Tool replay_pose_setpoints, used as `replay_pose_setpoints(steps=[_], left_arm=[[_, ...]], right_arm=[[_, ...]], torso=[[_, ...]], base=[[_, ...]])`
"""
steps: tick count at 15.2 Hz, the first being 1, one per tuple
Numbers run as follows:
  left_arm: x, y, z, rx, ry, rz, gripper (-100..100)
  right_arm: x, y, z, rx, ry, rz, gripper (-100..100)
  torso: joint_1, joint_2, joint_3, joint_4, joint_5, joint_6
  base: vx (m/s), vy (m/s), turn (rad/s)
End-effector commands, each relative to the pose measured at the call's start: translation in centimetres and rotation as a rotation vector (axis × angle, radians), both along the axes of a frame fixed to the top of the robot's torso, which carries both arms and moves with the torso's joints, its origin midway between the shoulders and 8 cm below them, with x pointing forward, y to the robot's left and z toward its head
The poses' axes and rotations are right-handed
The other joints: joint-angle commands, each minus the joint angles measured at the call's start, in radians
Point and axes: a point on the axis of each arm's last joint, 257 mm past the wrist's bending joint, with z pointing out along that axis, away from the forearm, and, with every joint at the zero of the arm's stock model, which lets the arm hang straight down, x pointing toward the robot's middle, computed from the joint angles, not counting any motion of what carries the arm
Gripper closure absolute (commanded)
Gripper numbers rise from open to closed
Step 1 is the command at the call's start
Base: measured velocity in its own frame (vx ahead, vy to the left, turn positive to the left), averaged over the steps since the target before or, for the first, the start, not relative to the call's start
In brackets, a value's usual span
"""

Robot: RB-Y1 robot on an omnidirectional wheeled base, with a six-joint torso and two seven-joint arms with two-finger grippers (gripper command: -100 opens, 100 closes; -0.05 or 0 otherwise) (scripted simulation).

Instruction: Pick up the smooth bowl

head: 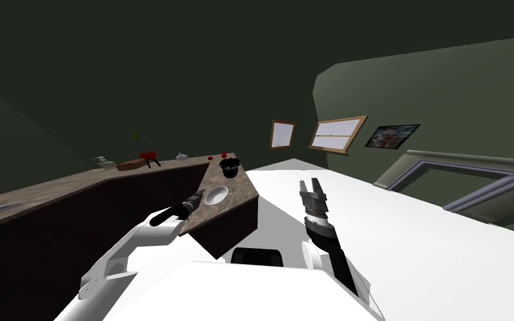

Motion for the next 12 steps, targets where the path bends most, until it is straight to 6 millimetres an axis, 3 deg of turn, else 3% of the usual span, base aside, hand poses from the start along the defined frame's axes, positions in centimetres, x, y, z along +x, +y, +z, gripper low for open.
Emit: replay_pose_setpoints(steps=[1,12], left_arm=[[-0.5,0.7,-0.8,-0.012,0.043,0.02,-100],[-3.0,2.6,-3.6,-0.061,0.209,0.095,-100]], right_arm=[[0.0,0.0,0.0,0.0,0.0,0.0,0],[0.0,0.0,0.0,0.0,0.0,0.0,0]], torso=[[0.0,0.0,0.0,0.0,0.0,0.0],[0.0,0.0,0.0,0.0,0.0,0.0]], base=[[-0.001,-0.02,-0.101],[-0.004,-0.017,-0.088]])
